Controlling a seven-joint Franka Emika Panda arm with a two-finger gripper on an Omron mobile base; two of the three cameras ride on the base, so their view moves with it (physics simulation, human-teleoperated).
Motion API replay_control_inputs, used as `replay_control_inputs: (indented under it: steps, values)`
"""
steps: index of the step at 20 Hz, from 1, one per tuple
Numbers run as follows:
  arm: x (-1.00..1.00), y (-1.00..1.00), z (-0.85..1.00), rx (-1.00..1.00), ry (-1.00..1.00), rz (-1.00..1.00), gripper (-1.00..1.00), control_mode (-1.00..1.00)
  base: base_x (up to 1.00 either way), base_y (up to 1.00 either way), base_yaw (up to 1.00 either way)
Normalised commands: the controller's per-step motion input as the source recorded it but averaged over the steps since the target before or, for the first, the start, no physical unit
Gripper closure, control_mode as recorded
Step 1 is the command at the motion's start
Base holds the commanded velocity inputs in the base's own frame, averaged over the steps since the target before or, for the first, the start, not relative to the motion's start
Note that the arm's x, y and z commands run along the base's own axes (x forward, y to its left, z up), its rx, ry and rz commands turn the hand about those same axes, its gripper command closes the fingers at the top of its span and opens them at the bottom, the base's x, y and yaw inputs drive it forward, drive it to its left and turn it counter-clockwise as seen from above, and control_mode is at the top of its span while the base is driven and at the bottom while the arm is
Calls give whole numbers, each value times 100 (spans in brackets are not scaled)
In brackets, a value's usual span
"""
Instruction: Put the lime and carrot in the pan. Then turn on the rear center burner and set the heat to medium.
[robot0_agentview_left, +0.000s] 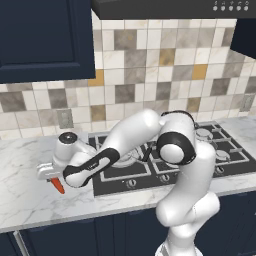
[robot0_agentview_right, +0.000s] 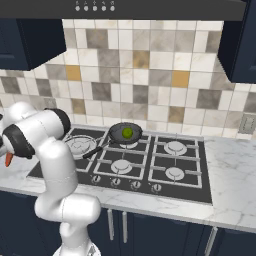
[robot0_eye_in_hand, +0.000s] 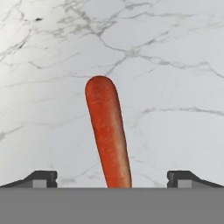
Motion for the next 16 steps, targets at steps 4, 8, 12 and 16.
replay_control_inputs:
  steps: [4,8,12,16]
  values:
    - [3,16,-15,0,0,5,-100,-100,0,0,0]
    - [14,0,-16,-3,0,1,-100,-100,0,0,0]
    - [14,0,-15,-4,0,0,-100,-100,0,0,0]
    - [1,4,-22,-2,0,0,-100,-100,0,0,0]
